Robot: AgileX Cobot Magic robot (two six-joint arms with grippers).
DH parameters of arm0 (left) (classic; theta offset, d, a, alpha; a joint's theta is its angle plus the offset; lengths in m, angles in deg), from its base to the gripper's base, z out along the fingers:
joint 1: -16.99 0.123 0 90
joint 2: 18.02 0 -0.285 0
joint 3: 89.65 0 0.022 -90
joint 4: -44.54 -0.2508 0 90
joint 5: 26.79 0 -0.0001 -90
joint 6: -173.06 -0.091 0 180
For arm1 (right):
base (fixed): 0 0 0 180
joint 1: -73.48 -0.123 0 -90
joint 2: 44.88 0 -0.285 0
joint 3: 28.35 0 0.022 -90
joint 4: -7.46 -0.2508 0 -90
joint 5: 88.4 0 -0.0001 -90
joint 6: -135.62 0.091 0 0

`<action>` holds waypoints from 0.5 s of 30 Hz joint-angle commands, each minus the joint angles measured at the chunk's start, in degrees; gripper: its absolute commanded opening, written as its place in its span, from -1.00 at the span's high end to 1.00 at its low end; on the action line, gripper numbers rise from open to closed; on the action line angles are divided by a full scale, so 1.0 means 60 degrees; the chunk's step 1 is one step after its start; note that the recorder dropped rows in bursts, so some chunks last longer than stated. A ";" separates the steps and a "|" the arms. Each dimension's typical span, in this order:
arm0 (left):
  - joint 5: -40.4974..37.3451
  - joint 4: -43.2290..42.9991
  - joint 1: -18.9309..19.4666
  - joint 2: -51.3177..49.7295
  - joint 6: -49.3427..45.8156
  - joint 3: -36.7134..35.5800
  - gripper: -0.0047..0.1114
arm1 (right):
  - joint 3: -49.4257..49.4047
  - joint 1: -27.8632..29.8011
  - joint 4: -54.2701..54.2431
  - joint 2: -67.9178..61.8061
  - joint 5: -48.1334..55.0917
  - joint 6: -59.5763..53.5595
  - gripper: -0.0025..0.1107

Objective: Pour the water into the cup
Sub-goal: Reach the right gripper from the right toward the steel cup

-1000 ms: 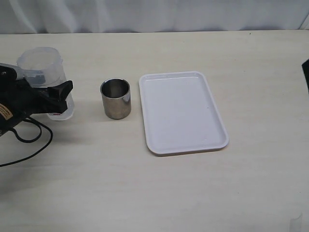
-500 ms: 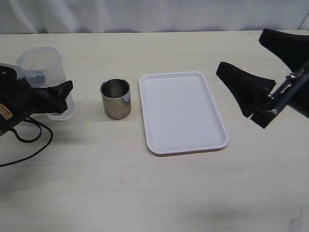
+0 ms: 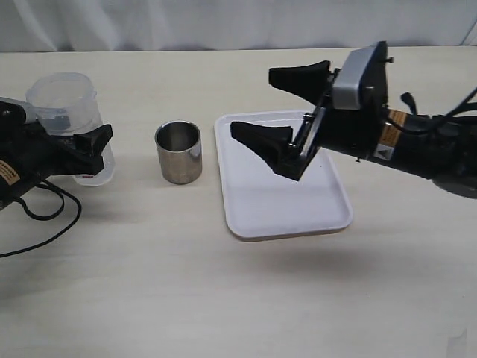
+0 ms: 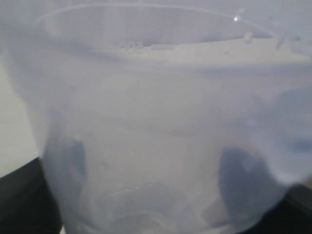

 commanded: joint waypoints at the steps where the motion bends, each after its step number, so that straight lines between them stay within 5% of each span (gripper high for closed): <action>1: 0.0073 -0.0103 -0.0003 -0.0015 0.0101 0.0026 0.92 | 0.0979 -0.0155 0.0020 -0.1383 0.0160 -0.0187 -0.73; 15: 0.0073 -0.0124 -0.0003 -0.0015 0.0101 0.0026 0.92 | 0.2894 -0.0155 0.0668 -0.4154 0.0024 -0.0080 -0.73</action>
